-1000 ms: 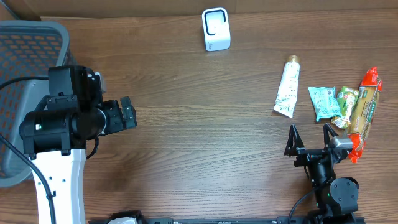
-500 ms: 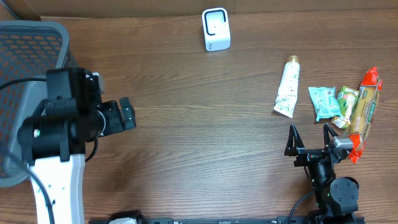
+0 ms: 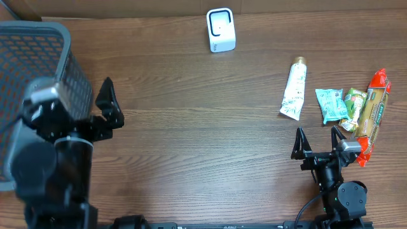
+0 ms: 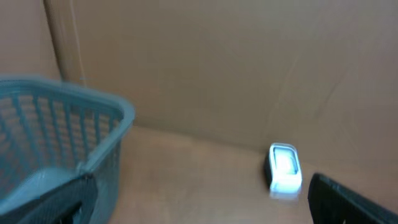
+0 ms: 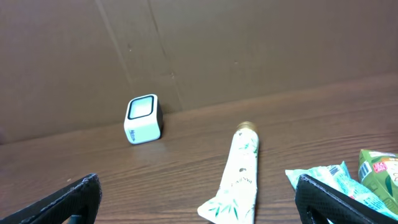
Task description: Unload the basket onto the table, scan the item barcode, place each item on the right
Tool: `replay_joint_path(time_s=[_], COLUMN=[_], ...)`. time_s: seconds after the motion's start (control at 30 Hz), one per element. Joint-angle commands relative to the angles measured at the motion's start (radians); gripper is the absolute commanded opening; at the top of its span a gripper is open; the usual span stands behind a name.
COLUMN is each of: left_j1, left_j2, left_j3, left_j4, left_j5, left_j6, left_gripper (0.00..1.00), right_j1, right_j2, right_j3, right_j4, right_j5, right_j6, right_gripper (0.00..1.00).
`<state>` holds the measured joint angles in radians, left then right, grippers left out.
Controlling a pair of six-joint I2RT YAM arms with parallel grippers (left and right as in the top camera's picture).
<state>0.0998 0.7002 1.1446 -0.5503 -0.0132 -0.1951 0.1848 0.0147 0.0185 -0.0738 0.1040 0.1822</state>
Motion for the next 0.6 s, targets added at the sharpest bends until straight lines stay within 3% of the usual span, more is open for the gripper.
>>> replay_joint_path(time_s=[0.0,0.23,0.57], left_j1=[0.0,-0.025,-0.029], left_j2=[-0.113,-0.33,-0.566], left_j3=[-0.179,-0.546,-0.954], left_j4=[0.154,0.526,0.799], left_j5=[-0.013,-0.012,-0.017], left_j6=[-0.023,-0.023,-0.023], left_gripper=[1.0,1.0,1.0], right_j1=[0.005,0.005,0.005], right_j2=[-0.012,-0.012,-0.012], right_j3=[-0.011,-0.011,-0.011], right_j4=[0.005,0.005,0.005], right_j5=[0.008,0.008,0.008], right_j6=[-0.008,-0.008,-0.008], right_gripper=[1.0,1.0,1.0])
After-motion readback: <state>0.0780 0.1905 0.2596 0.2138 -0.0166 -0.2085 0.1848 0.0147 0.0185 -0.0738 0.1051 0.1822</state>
